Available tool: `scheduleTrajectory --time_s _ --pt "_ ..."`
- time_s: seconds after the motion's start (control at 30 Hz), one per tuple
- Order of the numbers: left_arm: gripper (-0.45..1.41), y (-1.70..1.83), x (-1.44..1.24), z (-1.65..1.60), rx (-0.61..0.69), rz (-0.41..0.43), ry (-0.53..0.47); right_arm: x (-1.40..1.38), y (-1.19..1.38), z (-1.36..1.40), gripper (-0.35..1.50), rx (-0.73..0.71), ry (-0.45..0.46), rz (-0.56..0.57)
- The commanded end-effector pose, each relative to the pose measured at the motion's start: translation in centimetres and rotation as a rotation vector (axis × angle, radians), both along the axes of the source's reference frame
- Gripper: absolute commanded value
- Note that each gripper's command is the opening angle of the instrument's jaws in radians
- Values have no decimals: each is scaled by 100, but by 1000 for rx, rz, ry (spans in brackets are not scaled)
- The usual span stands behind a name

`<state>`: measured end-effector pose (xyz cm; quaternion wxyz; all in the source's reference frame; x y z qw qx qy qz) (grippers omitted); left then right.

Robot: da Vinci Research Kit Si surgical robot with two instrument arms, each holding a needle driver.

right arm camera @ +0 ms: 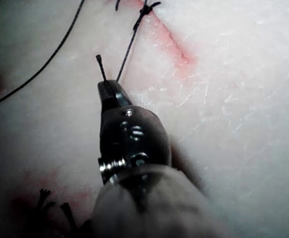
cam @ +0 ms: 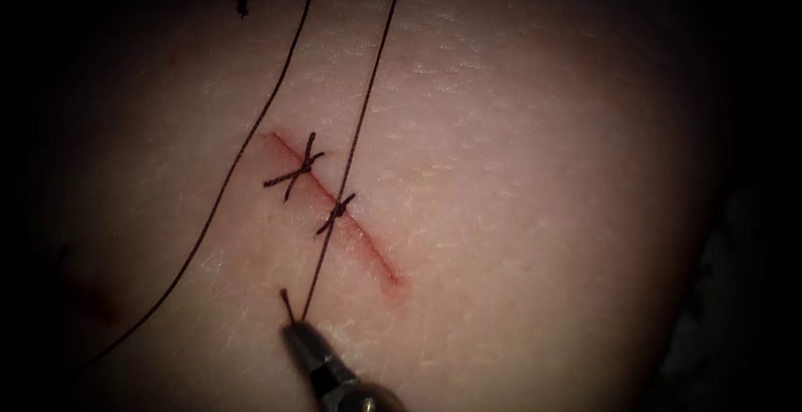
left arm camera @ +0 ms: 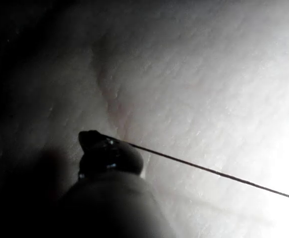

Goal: Wound Closure

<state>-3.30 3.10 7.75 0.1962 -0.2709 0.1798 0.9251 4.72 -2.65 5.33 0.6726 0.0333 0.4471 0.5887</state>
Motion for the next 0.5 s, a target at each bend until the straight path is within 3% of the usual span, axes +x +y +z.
scheduleTrajectory --time_s 0.03,0.23,0.3,0.33,0.37,0.5 --pt "-45 0 -4 6 2 5 -3 10 -6 7 -35 5 0 2" --pt "-45 -12 0 -1 33 43 -26 9 7 -2 -35 -35 98 -29" --pt "-45 -21 3 -6 50 49 -47 8 14 -7 36 -66 100 -57" --pt "-45 -26 4 -8 57 51 -57 7 19 -11 96 -79 102 -77" --pt "-45 -34 7 -12 72 65 -70 6 23 -14 118 -79 105 -84" --pt "-45 -60 20 -29 106 100 -122 0 40 -25 140 -62 130 -96"
